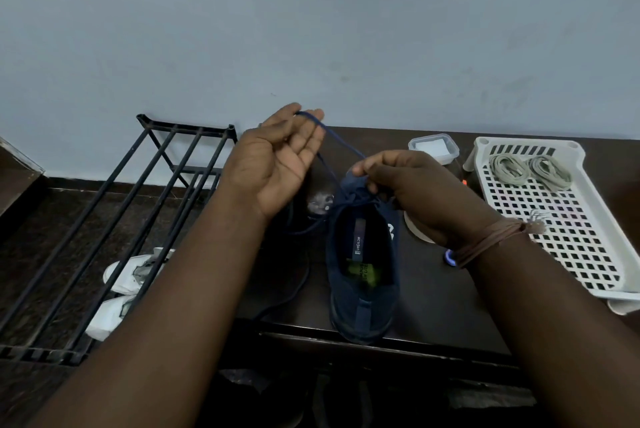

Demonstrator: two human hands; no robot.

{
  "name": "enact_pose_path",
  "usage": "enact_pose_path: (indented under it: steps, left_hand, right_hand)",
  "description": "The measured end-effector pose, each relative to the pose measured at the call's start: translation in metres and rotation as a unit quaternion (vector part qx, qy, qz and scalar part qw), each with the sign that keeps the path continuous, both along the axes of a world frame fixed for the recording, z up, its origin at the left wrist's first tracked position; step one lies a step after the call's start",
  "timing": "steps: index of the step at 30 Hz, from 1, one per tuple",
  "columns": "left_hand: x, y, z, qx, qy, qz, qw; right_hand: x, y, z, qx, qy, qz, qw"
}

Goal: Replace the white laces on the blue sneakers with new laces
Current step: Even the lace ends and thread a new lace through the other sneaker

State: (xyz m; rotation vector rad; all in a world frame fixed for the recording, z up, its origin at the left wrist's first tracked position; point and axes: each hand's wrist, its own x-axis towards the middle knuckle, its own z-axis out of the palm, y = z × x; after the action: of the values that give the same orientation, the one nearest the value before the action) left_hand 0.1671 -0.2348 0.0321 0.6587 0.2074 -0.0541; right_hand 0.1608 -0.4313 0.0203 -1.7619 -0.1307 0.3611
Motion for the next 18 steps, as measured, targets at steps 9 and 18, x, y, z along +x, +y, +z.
enact_pose_path:
  steps: [9, 18]
  left_hand:
    - [0.015, 0.015, -0.014, -0.058, 0.091, 0.131, 0.985]
    - [-0.021, -0.037, -0.029, 0.772, -0.163, -0.114, 0.604]
  right_hand:
    - [0.012, -0.034, -0.016, -0.23, 0.023, -0.076, 0.97]
    - [0.005, -0.013, -0.01, -0.136, -0.039, -0.04, 0.989]
